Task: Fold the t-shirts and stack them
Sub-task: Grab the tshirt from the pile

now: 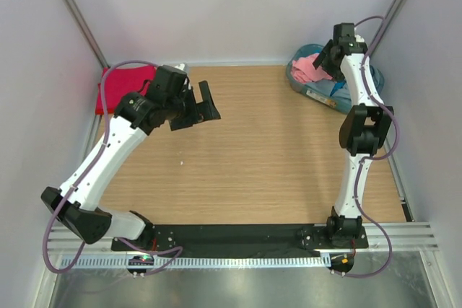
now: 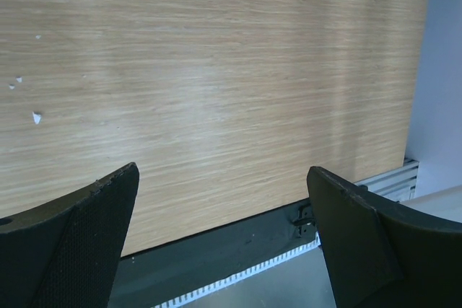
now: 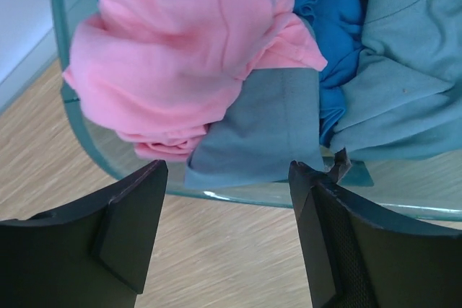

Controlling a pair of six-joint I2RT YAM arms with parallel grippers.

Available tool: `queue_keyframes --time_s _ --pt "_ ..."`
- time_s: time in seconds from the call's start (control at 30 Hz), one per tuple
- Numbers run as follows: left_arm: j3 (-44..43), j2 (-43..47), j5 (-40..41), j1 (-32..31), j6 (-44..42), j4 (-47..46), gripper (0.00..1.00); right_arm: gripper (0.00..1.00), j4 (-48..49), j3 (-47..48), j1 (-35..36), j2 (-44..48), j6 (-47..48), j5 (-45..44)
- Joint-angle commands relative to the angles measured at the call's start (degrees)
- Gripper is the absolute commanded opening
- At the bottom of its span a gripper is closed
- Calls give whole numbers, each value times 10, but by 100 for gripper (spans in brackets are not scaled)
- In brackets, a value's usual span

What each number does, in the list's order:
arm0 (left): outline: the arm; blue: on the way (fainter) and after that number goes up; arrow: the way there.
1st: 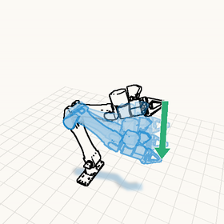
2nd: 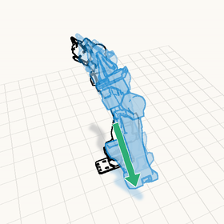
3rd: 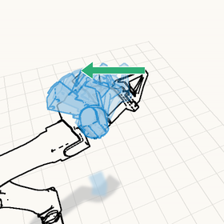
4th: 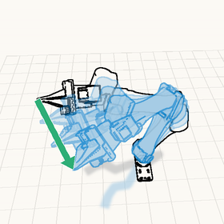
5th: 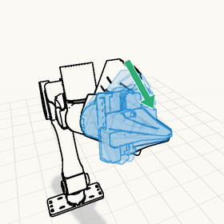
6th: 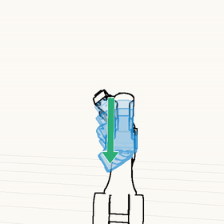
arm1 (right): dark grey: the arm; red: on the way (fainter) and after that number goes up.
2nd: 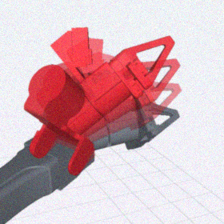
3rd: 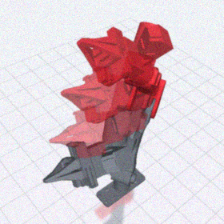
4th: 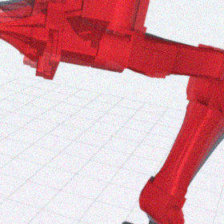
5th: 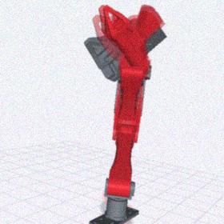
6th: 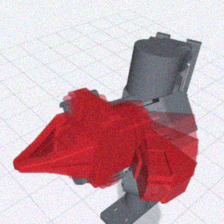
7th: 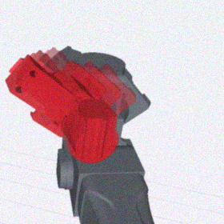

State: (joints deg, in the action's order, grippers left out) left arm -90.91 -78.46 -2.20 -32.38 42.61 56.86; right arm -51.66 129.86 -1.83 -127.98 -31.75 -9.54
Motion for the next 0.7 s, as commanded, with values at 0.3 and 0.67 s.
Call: queue_keyframes --time_s 0.3,0.67 --pt "44 49 47 15 20 23 100 60 201 -17 -27 -44 29 14" --pt "66 75 37 15 46 5 98 1 248 -4 -33 17 37 131"
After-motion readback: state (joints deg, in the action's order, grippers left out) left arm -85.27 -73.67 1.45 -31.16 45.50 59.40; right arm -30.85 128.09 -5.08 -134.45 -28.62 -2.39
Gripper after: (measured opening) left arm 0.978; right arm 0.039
